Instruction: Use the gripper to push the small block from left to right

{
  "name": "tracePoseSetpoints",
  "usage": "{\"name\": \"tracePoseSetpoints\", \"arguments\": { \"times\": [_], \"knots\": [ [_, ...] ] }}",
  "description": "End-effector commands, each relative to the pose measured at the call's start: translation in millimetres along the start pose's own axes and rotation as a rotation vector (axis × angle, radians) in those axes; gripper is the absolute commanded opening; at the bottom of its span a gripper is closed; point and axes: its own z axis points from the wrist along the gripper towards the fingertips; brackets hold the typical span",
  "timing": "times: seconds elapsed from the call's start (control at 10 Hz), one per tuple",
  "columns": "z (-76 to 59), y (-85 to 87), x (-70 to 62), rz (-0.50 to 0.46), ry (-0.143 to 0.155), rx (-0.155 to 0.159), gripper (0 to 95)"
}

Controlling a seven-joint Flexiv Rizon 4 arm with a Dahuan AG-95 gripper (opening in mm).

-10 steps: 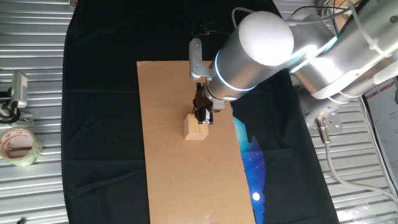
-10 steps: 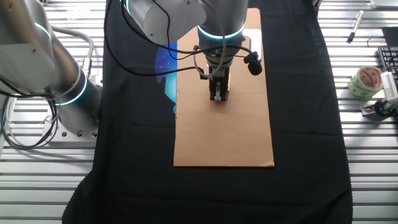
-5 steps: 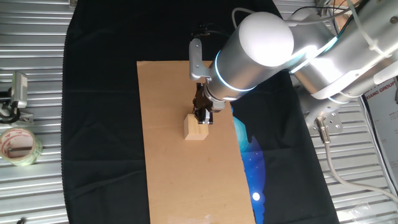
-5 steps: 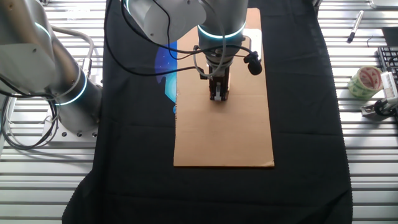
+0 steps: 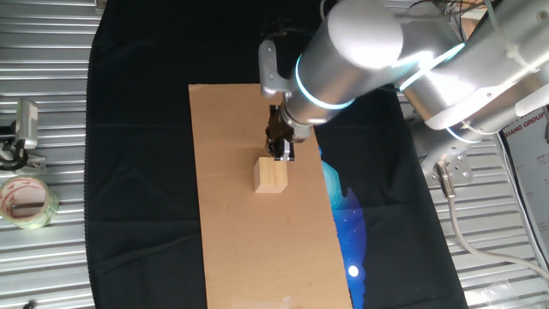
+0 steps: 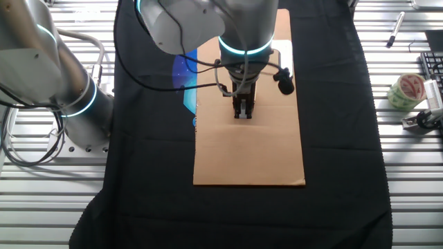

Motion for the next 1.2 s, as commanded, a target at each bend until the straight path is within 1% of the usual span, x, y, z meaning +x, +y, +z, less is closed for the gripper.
{"name": "tracePoseSetpoints", "arguments": {
  "times": [0.1, 0.3, 0.4, 0.5, 0.6, 0.7, 0.8, 1.1, 1.2],
  "knots": [
    [-6.7, 2.2, -2.8, 0.003, 0.026, -0.010, 0.0],
    [-22.1, 2.3, -4.7, 0.003, 0.051, -0.014, 0.0],
    [-30.7, 2.5, -5.1, 0.000, 0.069, -0.016, 0.0],
    [-37.2, 2.9, -5.3, -0.001, 0.081, -0.013, 0.0],
    [-43.1, 3.4, -5.2, -0.001, 0.084, -0.014, 0.0],
    [-44.8, 3.6, -5.1, -0.002, 0.085, -0.011, 0.0],
    [-49.7, 4.0, -4.7, -0.010, 0.093, -0.011, 0.0],
    [-54.2, 4.2, -3.7, -0.033, 0.108, -0.004, 0.0],
    [-54.6, 3.9, -2.9, -0.039, 0.108, -0.003, 0.0]
  ]
}}
